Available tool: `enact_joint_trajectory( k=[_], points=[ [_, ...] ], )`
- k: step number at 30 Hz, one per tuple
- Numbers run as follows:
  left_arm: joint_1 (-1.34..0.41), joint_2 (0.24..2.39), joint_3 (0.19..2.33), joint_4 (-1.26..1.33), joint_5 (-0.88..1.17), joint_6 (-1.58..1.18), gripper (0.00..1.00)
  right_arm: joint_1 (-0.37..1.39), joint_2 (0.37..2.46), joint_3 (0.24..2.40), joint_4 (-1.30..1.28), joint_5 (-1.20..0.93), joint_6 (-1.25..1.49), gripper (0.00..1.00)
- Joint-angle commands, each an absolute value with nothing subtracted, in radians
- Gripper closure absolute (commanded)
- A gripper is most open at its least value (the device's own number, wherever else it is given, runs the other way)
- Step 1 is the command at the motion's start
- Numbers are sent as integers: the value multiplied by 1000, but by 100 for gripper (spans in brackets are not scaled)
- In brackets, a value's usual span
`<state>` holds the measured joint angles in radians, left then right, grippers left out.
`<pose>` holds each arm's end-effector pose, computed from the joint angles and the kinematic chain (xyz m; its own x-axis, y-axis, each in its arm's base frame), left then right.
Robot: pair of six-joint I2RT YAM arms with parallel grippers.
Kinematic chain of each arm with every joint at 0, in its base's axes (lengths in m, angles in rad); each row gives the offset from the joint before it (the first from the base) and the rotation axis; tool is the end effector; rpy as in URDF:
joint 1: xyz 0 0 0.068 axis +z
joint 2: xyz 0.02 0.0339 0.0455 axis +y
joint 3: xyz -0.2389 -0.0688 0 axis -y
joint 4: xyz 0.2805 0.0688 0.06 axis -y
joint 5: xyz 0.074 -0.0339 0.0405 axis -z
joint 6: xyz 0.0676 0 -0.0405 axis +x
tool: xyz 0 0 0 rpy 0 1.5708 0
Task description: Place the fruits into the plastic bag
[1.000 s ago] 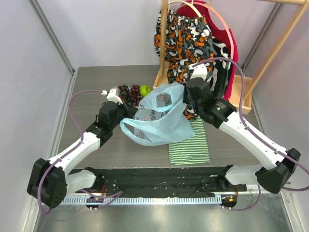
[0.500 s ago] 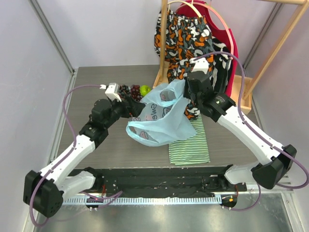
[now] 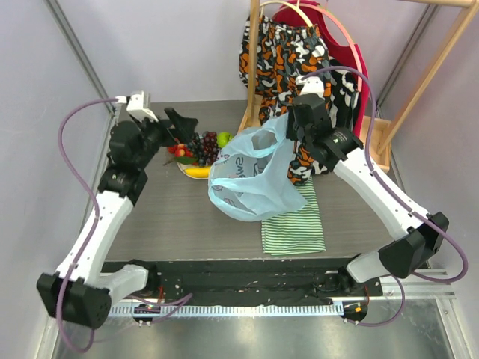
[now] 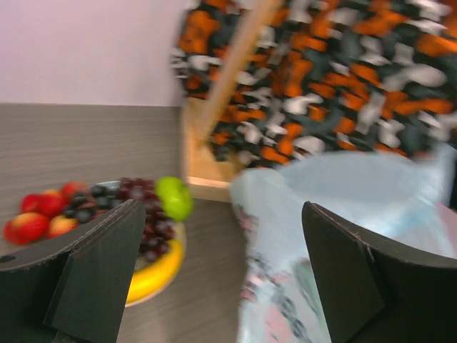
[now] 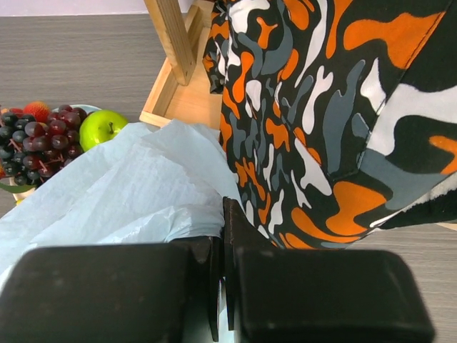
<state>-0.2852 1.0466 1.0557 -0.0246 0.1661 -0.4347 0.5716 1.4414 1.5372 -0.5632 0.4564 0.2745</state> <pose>0.3049 -0.1010 0.3807 -0.1972 -0.3750 -0.9058 0.3893 0.8180 -0.4234 0.3381 0.1821 0.3763 -0.4067 0.0277 -0.9131 -0.0462 0.9976 0.0509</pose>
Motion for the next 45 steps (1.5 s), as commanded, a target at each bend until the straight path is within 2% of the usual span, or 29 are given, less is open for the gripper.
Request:
enact_joint_trajectory(
  k=[1,8,13,18,26,45],
  points=[
    [-147,1219,1086,-39,194,-546,9,554,1448,1589,-569,405,247,99],
    [-94,1532,1274,-77,239,-500,23,534,1454,1588,-569,348,230,99],
    [-38,1655,1363,-89,305,-494,34,528,1465,1589,-566,313,238,99],
    [-26,1755,1404,-123,284,-457,44,529,1482,1594,-564,288,252,99],
    [-20,1850,1440,-110,337,-494,48,529,1467,1583,-568,287,262,99],
    [-12,1924,1480,-124,354,-518,57,529,1462,1583,-571,278,261,99]
  ],
)
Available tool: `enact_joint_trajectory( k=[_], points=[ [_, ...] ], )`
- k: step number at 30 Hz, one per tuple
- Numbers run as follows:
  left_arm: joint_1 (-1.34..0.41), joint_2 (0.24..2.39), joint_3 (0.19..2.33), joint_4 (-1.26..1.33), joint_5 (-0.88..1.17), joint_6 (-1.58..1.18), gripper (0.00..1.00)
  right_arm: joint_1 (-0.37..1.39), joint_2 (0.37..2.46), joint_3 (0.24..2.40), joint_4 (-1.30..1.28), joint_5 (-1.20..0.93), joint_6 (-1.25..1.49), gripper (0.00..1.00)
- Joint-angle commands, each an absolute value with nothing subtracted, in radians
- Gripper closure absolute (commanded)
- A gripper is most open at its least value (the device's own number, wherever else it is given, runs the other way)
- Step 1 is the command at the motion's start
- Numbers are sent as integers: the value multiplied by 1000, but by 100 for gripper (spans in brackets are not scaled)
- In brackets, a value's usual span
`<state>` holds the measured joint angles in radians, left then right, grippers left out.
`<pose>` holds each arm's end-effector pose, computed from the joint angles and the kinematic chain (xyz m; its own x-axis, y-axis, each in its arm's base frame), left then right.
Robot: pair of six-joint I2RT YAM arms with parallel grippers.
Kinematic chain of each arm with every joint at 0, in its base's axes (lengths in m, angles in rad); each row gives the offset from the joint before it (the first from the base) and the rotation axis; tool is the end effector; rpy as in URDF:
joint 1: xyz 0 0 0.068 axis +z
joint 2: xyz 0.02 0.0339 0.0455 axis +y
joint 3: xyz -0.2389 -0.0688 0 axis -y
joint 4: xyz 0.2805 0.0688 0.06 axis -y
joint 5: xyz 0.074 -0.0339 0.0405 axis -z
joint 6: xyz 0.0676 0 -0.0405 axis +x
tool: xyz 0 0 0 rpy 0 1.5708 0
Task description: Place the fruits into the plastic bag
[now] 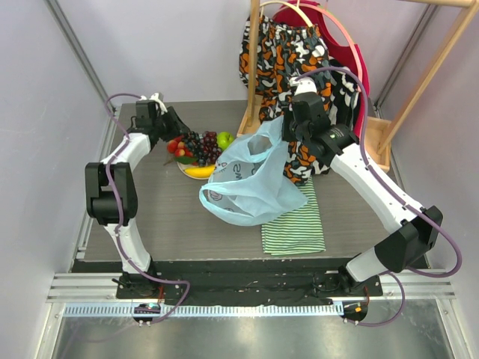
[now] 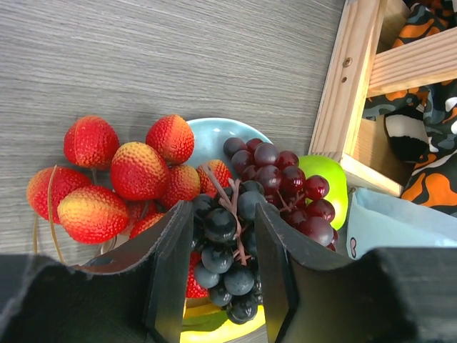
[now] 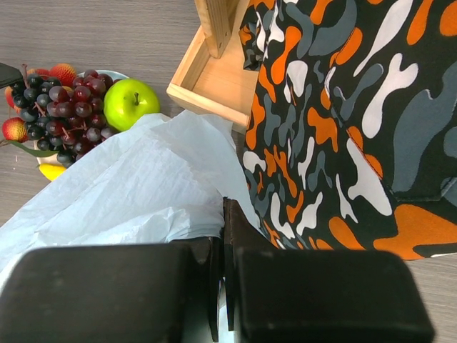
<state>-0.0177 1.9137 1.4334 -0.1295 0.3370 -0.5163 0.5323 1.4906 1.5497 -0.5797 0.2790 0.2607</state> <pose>0.4893 -0.0310 0.1832 -0.6400 -0.4546 -0.6194 -0.0325 0.8214 -0.5694 0.3523 0.1859 0.3590 -0.4868 0.0008 -0.8735 -0.1620 0.9826 0.0913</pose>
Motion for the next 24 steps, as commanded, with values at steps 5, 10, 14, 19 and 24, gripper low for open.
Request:
enact_joint_trajectory(
  k=[5,10,14,19,24],
  points=[
    [-12,1931,1483,-129,356,-522,59,528,1465,1585,-571,273,259,99],
    [-12,1944,1491,-132,365,-526,65,528,1465,1586,-571,275,261,99],
    [-12,1939,1491,-130,367,-531,75,528,1468,1589,-572,275,261,99],
    [-12,1930,1489,-132,373,-538,86,529,1471,1588,-571,273,262,99],
    [-12,1907,1489,-137,373,-541,100,528,1473,1586,-572,272,262,99]
  ],
)
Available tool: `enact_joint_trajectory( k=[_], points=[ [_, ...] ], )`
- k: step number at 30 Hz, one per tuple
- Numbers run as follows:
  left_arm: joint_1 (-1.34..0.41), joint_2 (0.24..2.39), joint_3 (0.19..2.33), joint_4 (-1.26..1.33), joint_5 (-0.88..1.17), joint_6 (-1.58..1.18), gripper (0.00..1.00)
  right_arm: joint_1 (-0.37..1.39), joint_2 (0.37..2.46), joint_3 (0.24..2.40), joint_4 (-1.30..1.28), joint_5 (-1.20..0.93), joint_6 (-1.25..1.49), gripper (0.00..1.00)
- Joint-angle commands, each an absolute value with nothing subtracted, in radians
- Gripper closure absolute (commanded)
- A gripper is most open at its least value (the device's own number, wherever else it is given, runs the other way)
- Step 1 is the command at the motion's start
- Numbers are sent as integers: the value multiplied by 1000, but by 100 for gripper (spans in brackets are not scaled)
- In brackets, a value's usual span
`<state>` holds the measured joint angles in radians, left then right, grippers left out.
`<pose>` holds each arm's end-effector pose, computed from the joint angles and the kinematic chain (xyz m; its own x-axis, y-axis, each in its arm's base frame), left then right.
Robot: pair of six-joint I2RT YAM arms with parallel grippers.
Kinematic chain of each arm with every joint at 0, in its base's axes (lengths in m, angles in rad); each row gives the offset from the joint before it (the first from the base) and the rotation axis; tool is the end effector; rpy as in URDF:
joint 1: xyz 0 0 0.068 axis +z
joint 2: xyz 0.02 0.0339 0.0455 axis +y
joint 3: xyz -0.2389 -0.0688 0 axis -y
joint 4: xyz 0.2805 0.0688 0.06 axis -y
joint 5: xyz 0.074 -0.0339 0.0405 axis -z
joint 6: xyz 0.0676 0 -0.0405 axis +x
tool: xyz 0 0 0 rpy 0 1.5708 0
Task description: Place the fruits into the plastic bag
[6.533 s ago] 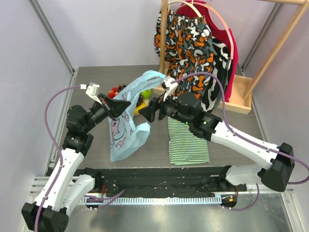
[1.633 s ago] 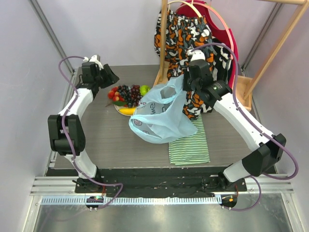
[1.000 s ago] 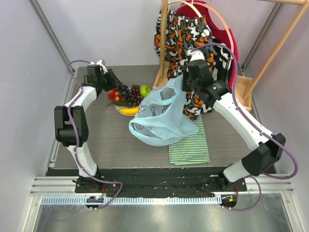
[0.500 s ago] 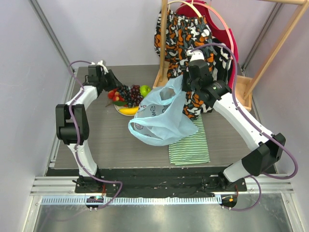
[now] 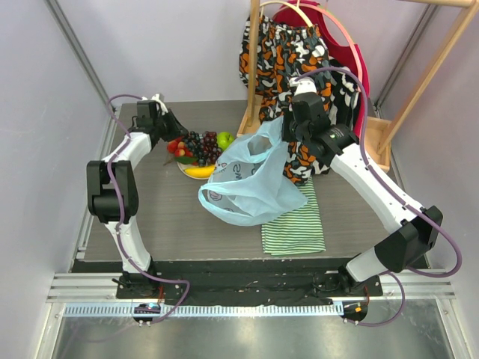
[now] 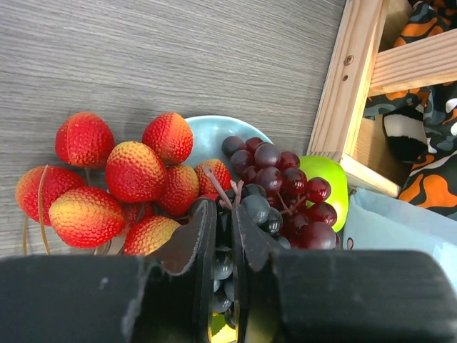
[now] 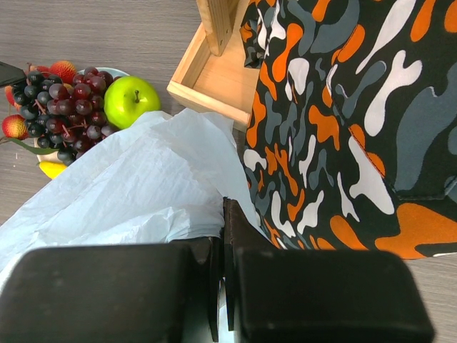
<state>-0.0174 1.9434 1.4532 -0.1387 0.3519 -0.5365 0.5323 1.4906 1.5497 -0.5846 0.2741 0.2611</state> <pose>0.4934 -0.0319 0.1760 -0.6563 -0.4685 -0.5914 -0.0471 0.8078 -0.5876 0.3519 0.1860 0.3583 -0.4916 -0.0012 -0.8708 -0.1655 0.9819 0.0921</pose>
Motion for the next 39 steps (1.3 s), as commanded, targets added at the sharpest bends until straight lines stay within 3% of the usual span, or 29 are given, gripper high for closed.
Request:
enact_joint_trajectory(
  k=[1,39],
  points=[
    [-12,1904,1488,-138,371,-543,100,529,1471,1586,-571,273,262,99],
    [-14,1709,1471,-5,450,-647,100,529,1453,1580,-586,262,275,99]
  ],
)
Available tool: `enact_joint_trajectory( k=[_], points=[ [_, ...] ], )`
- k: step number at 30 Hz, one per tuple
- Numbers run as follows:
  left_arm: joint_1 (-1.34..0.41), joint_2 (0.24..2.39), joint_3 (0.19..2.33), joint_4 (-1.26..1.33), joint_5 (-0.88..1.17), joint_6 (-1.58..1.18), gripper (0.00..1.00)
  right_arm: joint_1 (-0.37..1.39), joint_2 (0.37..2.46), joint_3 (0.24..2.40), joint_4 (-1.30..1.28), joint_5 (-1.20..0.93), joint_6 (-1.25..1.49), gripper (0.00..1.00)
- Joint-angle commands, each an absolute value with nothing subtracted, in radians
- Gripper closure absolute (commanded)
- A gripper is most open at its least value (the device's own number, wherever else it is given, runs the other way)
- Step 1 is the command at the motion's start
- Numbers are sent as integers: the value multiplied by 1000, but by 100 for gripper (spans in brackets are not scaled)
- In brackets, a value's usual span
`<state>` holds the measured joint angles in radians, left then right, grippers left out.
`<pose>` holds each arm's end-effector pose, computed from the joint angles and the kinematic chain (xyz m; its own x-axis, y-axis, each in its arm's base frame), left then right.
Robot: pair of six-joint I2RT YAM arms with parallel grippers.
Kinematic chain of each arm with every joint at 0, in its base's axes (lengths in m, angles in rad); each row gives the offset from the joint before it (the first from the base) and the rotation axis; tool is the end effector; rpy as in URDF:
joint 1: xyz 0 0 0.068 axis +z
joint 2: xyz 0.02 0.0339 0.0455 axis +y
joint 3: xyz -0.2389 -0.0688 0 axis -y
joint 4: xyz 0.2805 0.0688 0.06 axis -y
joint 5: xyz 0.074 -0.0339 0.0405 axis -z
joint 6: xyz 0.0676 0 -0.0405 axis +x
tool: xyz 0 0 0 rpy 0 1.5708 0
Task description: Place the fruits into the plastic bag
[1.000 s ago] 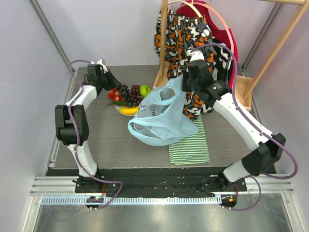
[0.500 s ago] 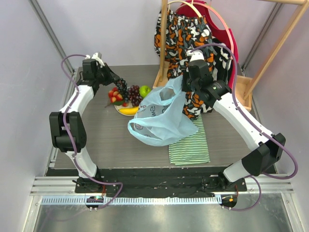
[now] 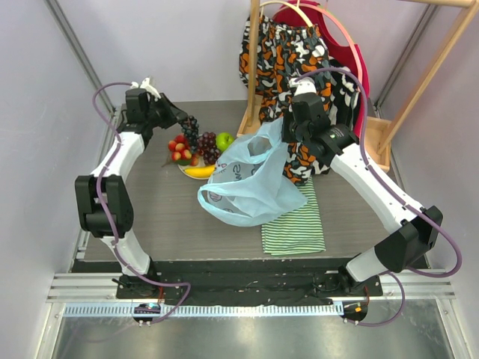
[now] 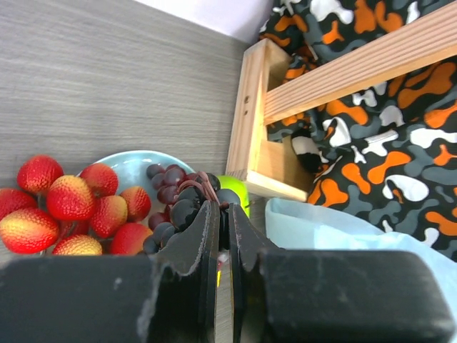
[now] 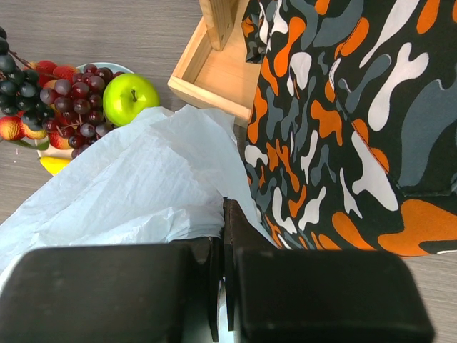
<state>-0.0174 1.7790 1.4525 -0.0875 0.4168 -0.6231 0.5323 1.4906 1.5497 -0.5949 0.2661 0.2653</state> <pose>0.4781 -0.0357 0.2595 -0.5522 -0.5241 -0.6484 0.0791 0.7413 -0.6665 0.3511 0.1862 0.3570 -0.5018 -0.0020 -0.8650 -0.1692 0.9809 0.0959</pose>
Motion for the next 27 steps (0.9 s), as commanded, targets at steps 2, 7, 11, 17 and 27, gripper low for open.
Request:
enact_joint_trajectory(
  k=[2,7,11,17,27],
  points=[
    [-12,1700,1470,-5,449,-647,100,529,1451,1580,-588,262,275,99],
    [-17,1663,1459,32,446,-646,100,529,1450,1582,-586,261,273,99],
    [-21,1612,1430,96,457,-637,100,528,1453,1582,-586,261,273,99],
    [-23,1528,1367,205,492,-650,100,528,1457,1586,-586,250,275,99],
    [-47,1411,1356,275,722,-646,100,528,1456,1598,-589,238,270,99]
  ],
)
